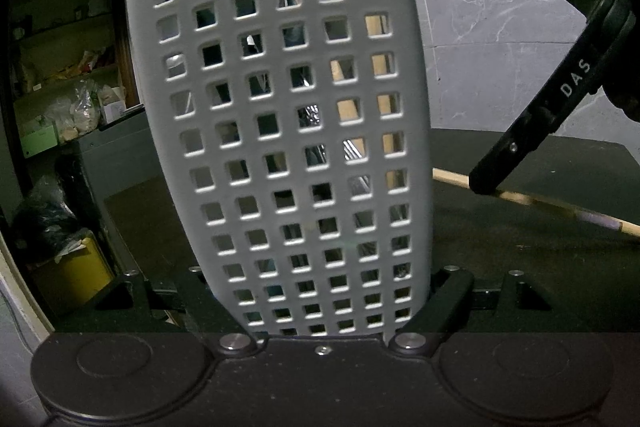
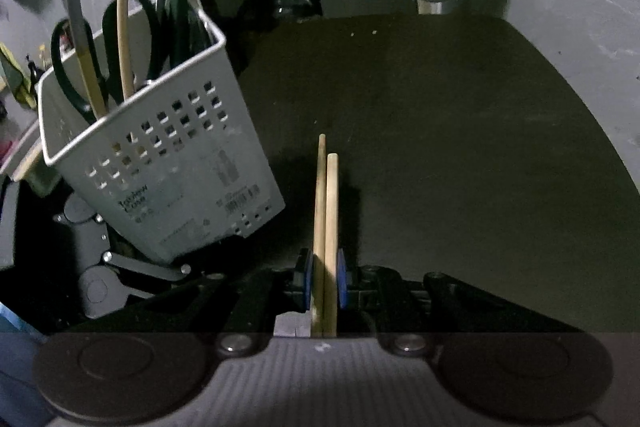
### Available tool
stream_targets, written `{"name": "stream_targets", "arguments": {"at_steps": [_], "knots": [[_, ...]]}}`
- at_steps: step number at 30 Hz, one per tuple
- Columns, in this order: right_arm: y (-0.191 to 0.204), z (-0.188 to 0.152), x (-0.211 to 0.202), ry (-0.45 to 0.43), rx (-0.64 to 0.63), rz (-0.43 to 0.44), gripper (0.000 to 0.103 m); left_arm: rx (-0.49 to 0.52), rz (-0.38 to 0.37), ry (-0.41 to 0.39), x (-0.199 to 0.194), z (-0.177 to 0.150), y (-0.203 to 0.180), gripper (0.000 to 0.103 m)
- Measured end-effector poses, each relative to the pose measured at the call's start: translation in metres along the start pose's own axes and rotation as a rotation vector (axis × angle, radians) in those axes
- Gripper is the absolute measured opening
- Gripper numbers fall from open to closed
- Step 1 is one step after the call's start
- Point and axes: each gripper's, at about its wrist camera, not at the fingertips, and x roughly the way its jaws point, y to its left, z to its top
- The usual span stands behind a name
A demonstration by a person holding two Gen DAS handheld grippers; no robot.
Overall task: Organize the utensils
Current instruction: 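Close the right gripper on both chopsticks and lift them off the table, then raise the held chopsticks upright above the grey basket with the right gripper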
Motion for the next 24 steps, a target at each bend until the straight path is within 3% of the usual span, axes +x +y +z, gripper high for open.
{"name": "stream_targets", "arguments": {"at_steps": [6, 18, 24], "knots": [[-0.007, -0.002, -0.012, -0.053, 0.028, 0.016, 0.014, 0.002, 0.003, 0.000, 0.000, -0.001, 0.001, 0.082], [-0.021, -0.012, -0.048, -0.279, 0.116, 0.064, 0.014, 0.003, 0.004, 0.001, 0.000, 0.000, 0.001, 0.082], [-0.023, -0.015, -0.054, -0.336, 0.123, 0.073, 0.014, 0.006, 0.008, 0.001, -0.002, 0.000, -0.002, 0.082]]}}
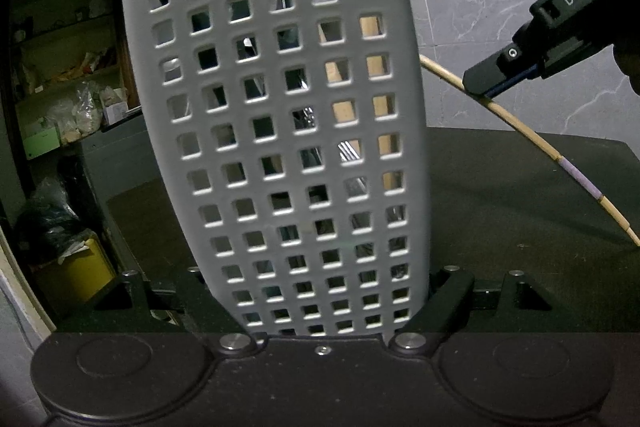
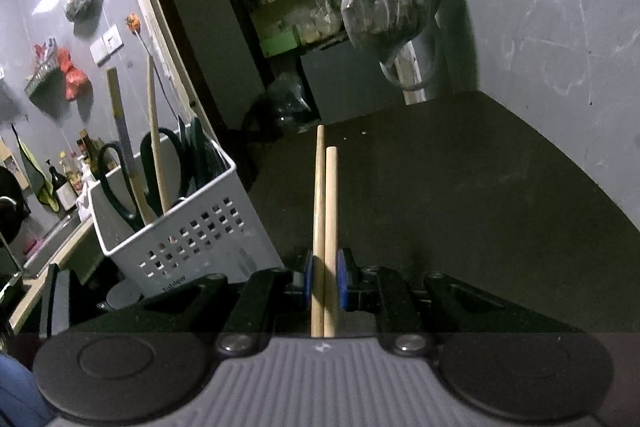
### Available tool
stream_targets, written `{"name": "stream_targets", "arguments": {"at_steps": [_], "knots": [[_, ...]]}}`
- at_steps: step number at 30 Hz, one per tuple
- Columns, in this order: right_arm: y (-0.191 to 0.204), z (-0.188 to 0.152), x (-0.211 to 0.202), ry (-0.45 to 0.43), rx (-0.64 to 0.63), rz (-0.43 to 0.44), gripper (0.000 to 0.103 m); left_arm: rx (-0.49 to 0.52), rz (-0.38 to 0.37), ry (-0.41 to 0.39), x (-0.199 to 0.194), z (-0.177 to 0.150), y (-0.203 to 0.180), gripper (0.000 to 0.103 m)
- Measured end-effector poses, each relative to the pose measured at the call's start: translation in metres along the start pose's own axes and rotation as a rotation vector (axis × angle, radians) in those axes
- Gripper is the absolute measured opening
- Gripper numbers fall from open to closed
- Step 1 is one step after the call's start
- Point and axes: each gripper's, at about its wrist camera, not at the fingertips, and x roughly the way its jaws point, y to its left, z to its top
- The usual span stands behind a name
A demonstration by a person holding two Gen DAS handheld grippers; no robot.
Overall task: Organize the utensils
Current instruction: 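Raise the held chopsticks upright above the grey basket with the right gripper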
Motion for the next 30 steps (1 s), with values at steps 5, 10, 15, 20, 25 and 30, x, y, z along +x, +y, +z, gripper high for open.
{"name": "stream_targets", "arguments": {"at_steps": [5, 10, 15, 20, 25, 30], "knots": [[0.001, 0.000, -0.007, -0.038, -0.001, 0.002, 0.014, 0.000, 0.000, 0.000, 0.000, 0.000, 0.000, 0.082], [0.002, 0.002, -0.015, -0.094, -0.001, 0.010, 0.014, 0.000, 0.000, 0.000, 0.000, 0.000, 0.000, 0.082], [0.003, 0.002, -0.019, -0.129, -0.003, 0.016, 0.014, 0.000, 0.000, 0.000, 0.000, 0.000, 0.000, 0.082], [0.004, 0.002, -0.022, -0.159, -0.003, 0.024, 0.014, 0.001, 0.000, 0.000, 0.000, 0.000, 0.000, 0.082], [0.004, 0.002, -0.027, -0.195, -0.003, 0.032, 0.014, 0.000, 0.000, 0.000, 0.000, 0.000, 0.000, 0.082], [0.008, 0.004, -0.032, -0.226, -0.013, 0.037, 0.014, 0.000, 0.000, 0.000, 0.000, 0.000, 0.000, 0.082]]}}
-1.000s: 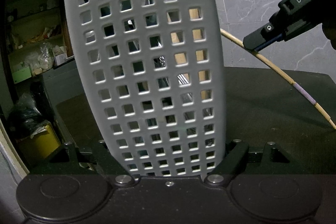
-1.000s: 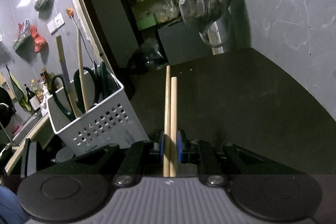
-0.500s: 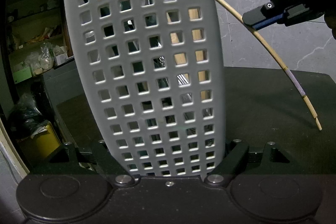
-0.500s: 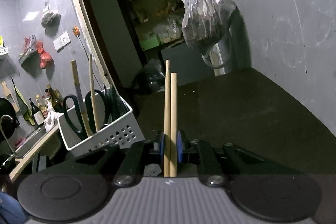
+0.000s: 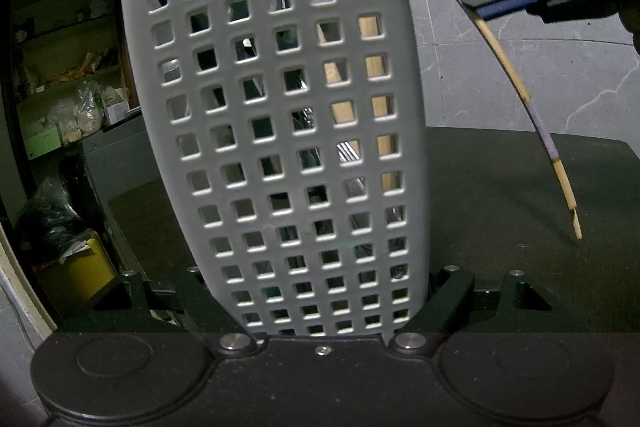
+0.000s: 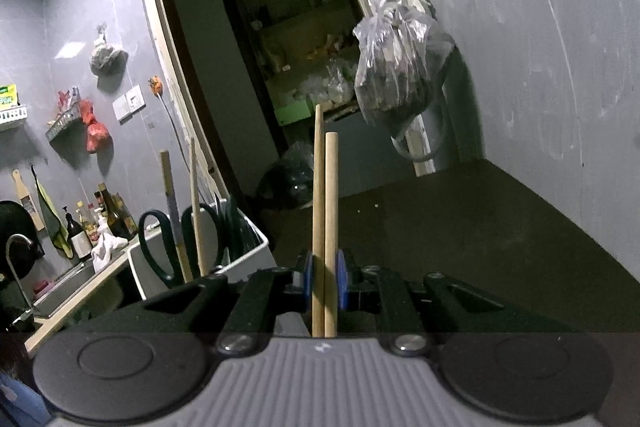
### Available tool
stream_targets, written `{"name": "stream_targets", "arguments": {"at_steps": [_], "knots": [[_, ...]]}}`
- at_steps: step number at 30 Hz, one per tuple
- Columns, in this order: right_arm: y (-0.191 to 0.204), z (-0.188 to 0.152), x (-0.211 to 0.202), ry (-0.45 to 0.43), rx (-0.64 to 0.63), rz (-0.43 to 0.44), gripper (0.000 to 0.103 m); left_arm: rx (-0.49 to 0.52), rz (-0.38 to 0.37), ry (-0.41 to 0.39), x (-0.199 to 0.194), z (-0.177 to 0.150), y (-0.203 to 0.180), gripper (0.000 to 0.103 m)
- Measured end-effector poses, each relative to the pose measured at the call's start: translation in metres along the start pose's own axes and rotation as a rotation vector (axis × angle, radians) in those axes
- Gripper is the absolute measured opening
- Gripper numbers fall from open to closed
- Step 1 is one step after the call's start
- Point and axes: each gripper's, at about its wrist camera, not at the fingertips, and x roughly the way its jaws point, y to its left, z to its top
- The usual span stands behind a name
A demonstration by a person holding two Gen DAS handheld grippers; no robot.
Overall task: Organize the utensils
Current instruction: 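Raise the held chopsticks upright above the grey basket with the right gripper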
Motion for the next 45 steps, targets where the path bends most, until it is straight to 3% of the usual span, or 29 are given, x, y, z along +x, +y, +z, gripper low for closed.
{"name": "stream_targets", "arguments": {"at_steps": [20, 28, 38, 45], "knots": [[0.048, 0.069, -0.034, -0.194, -0.149, 0.057, 0.014, -0.007, 0.007, 0.016, -0.003, 0.008, -0.003, 0.083], [0.082, 0.096, -0.038, -0.235, -0.228, 0.173, 0.014, -0.006, 0.007, 0.016, -0.004, 0.008, -0.003, 0.083], [0.121, 0.102, -0.010, -0.244, -0.262, 0.345, 0.015, -0.007, 0.007, 0.016, -0.004, 0.009, -0.003, 0.083], [0.128, 0.093, 0.020, -0.213, -0.268, 0.360, 0.015, -0.012, 0.003, 0.015, -0.004, 0.009, -0.002, 0.083]]}}
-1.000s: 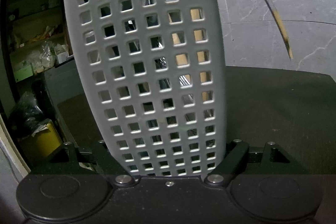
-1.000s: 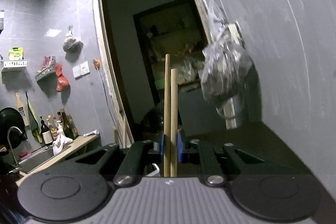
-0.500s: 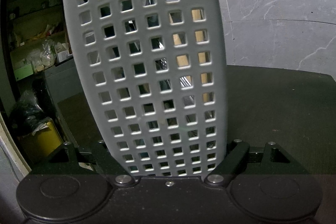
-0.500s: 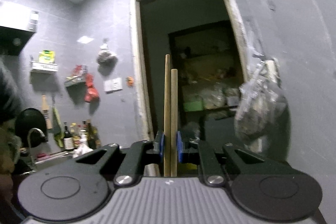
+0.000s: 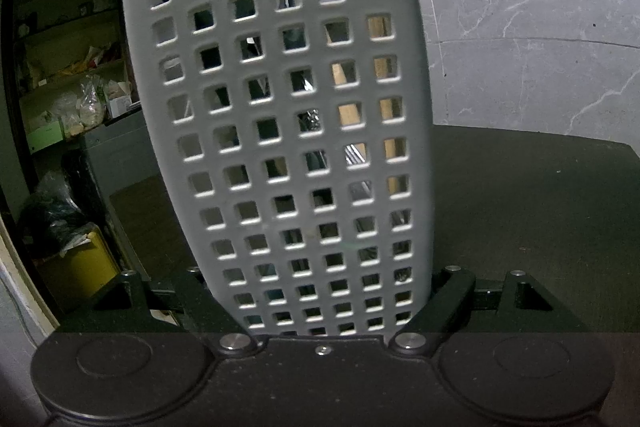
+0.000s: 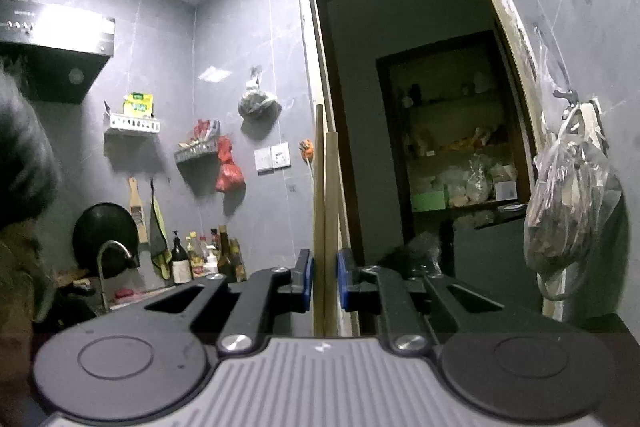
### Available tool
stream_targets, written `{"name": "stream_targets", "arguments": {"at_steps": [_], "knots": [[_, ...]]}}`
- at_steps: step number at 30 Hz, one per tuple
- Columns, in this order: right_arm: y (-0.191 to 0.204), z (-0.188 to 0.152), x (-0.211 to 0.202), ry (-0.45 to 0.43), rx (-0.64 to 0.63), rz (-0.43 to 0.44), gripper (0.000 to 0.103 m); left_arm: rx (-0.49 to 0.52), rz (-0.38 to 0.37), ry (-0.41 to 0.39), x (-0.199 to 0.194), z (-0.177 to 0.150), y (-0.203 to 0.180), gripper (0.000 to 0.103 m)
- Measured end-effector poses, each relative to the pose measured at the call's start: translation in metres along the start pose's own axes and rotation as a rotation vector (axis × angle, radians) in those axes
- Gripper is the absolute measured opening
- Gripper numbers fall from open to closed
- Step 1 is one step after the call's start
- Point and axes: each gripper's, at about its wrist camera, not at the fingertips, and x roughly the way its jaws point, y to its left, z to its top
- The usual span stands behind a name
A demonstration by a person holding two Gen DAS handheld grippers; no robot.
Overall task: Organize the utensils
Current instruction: 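Raise the held chopsticks upright above the grey basket with the right gripper, then lower the chopsticks into the basket and open the right gripper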
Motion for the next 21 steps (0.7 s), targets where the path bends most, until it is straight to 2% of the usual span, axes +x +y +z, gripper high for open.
{"name": "stream_targets", "arguments": {"at_steps": [7, 14, 21], "knots": [[-0.009, -0.021, 0.008, 0.011, 0.016, -0.024, 0.015, -0.002, -0.001, 0.000, 0.001, -0.001, 0.001, 0.083], [-0.006, -0.047, 0.009, 0.022, -0.030, -0.081, 0.015, -0.001, 0.000, 0.000, 0.001, -0.001, 0.001, 0.083], [-0.006, -0.072, 0.010, 0.059, -0.017, -0.087, 0.015, 0.000, 0.001, 0.001, 0.002, -0.001, 0.001, 0.083]]}}
